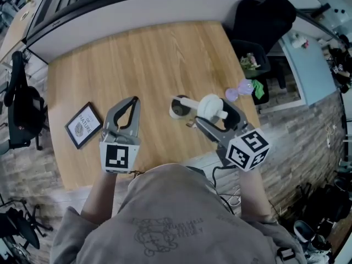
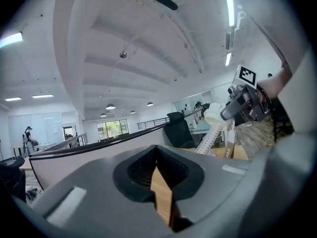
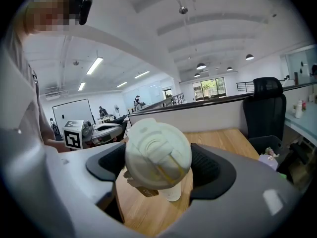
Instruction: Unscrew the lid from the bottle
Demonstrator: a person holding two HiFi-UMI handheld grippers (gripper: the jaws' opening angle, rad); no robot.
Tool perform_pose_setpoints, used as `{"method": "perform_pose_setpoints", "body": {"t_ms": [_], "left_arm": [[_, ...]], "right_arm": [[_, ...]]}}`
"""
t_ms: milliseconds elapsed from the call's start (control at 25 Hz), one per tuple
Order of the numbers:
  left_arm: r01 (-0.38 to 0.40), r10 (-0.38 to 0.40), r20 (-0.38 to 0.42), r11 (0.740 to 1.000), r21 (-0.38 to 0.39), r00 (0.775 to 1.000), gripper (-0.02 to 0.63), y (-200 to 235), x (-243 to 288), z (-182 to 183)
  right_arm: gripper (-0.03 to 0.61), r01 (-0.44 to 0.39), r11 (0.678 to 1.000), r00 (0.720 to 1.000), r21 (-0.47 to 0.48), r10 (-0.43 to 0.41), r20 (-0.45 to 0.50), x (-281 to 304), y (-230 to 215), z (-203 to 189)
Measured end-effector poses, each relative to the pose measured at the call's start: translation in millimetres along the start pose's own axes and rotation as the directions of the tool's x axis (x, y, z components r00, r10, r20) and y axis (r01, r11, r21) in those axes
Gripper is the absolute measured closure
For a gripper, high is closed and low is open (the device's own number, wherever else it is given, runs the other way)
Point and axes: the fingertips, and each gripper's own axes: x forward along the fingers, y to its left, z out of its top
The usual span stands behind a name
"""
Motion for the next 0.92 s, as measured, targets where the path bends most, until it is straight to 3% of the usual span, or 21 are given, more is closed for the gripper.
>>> {"method": "perform_pose_setpoints", "body": {"t_ms": [200,560,760,920], "left_arm": [[0.002,-0.001,0.016,0.999,-0.042,1.0,0.612,7.0,-6.0,18.9],[0.006,-0.006,0.056,1.0,-0.004,0.998,0.614,8.1,-11.1,32.4],[0.001,-0.001,-0.009,1.0,-0.022,1.0,0.614,7.3,-15.3,26.0],[0.011,-0.011,0.037,1.0,0.002,0.999,0.614,4.5,-14.1,31.8]], "right_arm": [[0.161,0.01,1.0,1.0,-0.001,-0.01,0.025,-6.9,5.8,3.8],[0.161,0.024,1.0,0.999,0.012,-0.025,0.036,-12.6,4.9,8.8],[0.161,0.027,1.0,0.999,-0.003,-0.027,0.028,-13.6,7.4,8.1],[0.161,0.032,0.999,0.999,-0.007,-0.032,0.026,-15.9,8.4,7.0]]}}
